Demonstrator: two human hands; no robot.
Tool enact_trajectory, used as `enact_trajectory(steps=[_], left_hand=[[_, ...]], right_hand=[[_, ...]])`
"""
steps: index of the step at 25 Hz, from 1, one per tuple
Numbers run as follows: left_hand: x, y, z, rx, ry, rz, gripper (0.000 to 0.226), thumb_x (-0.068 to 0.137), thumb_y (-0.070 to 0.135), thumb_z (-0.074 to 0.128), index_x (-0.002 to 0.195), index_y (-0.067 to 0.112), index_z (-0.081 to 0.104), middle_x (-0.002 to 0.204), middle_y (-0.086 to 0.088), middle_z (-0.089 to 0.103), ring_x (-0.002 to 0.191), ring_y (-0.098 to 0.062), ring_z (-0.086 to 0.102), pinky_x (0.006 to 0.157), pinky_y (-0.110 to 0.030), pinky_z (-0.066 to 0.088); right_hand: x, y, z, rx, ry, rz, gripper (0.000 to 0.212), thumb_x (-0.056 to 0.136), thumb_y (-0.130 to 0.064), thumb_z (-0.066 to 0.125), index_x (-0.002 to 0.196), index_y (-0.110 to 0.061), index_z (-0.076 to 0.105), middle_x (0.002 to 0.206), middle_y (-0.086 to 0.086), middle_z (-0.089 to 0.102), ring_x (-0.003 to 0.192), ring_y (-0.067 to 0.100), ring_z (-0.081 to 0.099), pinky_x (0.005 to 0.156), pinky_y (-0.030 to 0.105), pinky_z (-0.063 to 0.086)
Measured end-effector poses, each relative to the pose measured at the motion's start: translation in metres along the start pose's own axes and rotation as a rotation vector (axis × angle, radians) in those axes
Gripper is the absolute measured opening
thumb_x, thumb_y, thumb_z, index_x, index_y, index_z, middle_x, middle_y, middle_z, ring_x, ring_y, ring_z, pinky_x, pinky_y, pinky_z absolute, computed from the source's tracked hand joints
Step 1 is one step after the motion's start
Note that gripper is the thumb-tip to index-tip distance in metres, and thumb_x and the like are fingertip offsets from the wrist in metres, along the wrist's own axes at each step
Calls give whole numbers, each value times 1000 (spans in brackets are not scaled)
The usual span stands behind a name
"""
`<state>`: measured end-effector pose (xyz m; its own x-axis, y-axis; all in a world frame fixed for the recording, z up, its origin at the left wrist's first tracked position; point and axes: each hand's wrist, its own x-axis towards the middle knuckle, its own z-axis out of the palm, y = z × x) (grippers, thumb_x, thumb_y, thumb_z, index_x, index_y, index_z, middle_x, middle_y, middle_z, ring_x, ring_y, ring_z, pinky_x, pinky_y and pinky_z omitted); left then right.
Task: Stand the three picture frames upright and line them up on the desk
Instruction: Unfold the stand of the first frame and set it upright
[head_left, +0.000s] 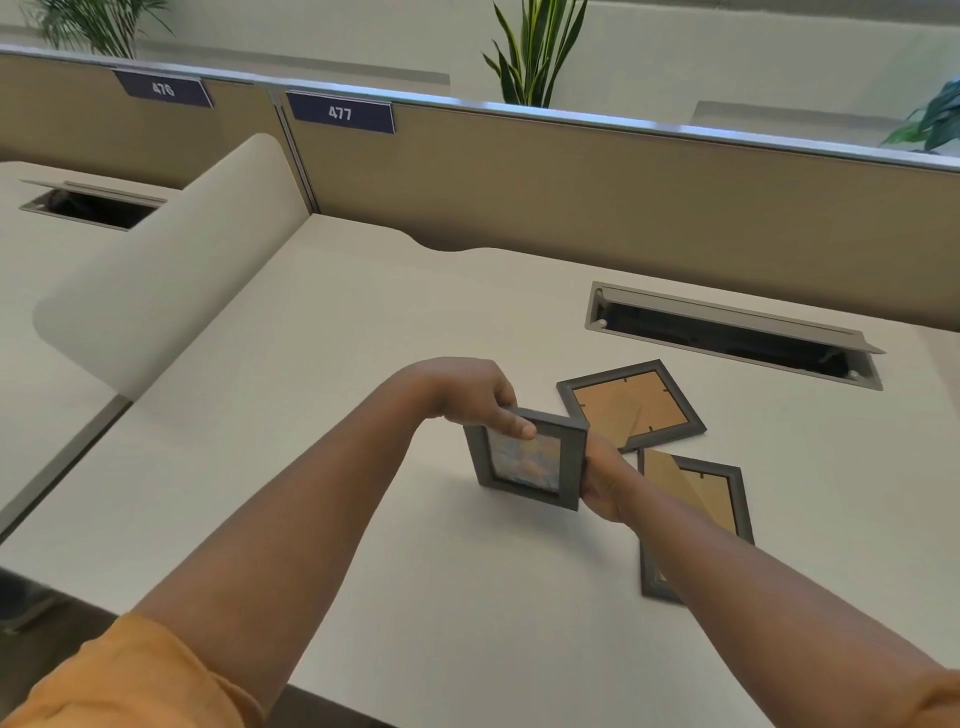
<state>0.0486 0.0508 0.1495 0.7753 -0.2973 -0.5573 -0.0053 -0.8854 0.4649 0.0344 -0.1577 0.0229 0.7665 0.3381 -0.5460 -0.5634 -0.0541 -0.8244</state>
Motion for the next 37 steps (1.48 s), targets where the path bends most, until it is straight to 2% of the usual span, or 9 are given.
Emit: enact_trajectory(steps=[3, 9, 15, 18, 22, 27, 31, 34, 37], left_hand=[[0, -2, 4, -25, 146, 32, 32, 89, 54, 68, 88, 22, 72, 77, 8, 66, 73, -15, 58, 58, -30, 41], [0, -20, 8, 77, 367, 41, 34, 97, 48, 58, 124, 30, 65, 117, 7, 68, 96, -16, 58, 67, -31, 42], [-3, -37, 7, 115, 337, 25, 29, 107, 43, 35, 116, 29, 59, 105, 9, 60, 98, -20, 56, 73, -35, 38], [-3, -45, 7, 219, 369, 31, 31, 108, 42, 29, 104, 25, 54, 104, 4, 62, 99, -25, 58, 75, -37, 38], [-4, -55, 12, 309, 416, 38, 37, 107, 46, 24, 113, 24, 53, 116, -1, 65, 102, -27, 58, 78, -39, 40], [-2, -63, 17, 326, 443, 21, 39, 107, 48, 23, 110, 23, 52, 112, -2, 65, 97, -27, 58, 73, -38, 36], [-4, -53, 15, 301, 439, -81, 55, 99, 67, 19, 106, 27, 56, 105, 2, 66, 91, -24, 58, 73, -40, 35], [-5, -40, 16, 278, 694, -90, 59, 99, 68, 25, 114, 25, 63, 111, 1, 68, 102, -27, 62, 85, -45, 41], [0, -13, 29, 69, 1089, 279, 34, 100, 46, 50, 100, 16, 67, 100, 0, 69, 90, -19, 59, 79, -33, 46]], right_hand=[[5, 4, 5, 87, -18, -38, 42, 91, -52, 51, 111, -26, 77, 116, 10, 78, 106, 31, 73, 89, 49, 59], [25, 6, 26, 103, 78, -42, 49, 102, -48, 35, 121, -18, 68, 113, 9, 78, 108, 31, 72, 97, 52, 55], [40, 3, 46, 131, 69, -26, 42, 99, -44, 41, 116, -20, 71, 108, 6, 80, 99, 26, 76, 78, 39, 58], [47, 5, 52, 130, 79, -19, 39, 98, -45, 43, 111, -21, 72, 104, 5, 81, 95, 25, 77, 80, 41, 58], [52, 7, 58, 118, 80, -10, 38, 101, -43, 41, 108, -23, 72, 101, 3, 81, 93, 24, 78, 81, 41, 58], [52, 8, 61, 121, 64, 4, 38, 102, -41, 40, 109, -20, 71, 101, 6, 81, 94, 26, 77, 84, 43, 59], [48, 6, 57, -21, 82, -20, 41, 104, -38, 33, 113, -15, 67, 109, 12, 77, 104, 30, 71, 94, 45, 56], [40, 2, 40, -163, 127, -143, 38, 100, -36, 36, 103, -18, 69, 101, 6, 75, 97, 24, 69, 78, 34, 51], [29, 12, 7, -279, 369, -322, 29, 96, -37, 47, 98, -20, 70, 93, 0, 72, 87, 17, 68, 73, 32, 50]])
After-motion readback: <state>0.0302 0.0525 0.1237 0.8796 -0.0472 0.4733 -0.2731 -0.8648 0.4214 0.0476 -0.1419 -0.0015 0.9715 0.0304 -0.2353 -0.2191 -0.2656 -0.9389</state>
